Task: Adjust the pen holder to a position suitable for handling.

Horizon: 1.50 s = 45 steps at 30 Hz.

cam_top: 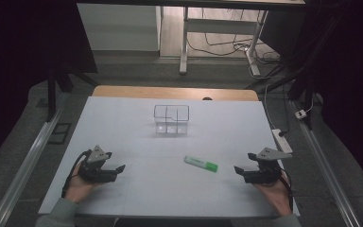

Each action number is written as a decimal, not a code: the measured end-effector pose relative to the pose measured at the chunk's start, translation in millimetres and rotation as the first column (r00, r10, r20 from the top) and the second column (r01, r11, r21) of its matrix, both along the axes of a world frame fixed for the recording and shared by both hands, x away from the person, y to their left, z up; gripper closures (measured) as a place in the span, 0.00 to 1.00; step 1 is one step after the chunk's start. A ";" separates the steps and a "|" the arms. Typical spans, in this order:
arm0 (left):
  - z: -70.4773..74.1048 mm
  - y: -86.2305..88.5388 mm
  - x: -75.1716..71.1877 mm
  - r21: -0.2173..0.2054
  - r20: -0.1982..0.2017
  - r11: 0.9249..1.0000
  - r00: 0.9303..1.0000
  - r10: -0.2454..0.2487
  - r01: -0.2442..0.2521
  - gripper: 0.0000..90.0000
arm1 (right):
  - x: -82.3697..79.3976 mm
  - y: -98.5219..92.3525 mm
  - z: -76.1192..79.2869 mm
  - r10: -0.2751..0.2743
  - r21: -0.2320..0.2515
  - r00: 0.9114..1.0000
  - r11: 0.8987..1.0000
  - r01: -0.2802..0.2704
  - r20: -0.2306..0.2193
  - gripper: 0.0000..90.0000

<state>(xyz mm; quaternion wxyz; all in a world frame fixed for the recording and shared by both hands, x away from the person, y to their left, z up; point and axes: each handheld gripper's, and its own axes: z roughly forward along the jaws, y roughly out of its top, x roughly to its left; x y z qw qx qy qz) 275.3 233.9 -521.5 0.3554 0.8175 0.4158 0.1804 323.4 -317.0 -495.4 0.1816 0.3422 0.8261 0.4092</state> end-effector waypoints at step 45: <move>6.1 -0.4 7.9 -0.017 -0.008 1.000 1.000 0.004 -0.004 0.29 | 2.3 6.8 -4.8 0.034 -0.012 0.999 0.999 -0.034 -0.032 0.23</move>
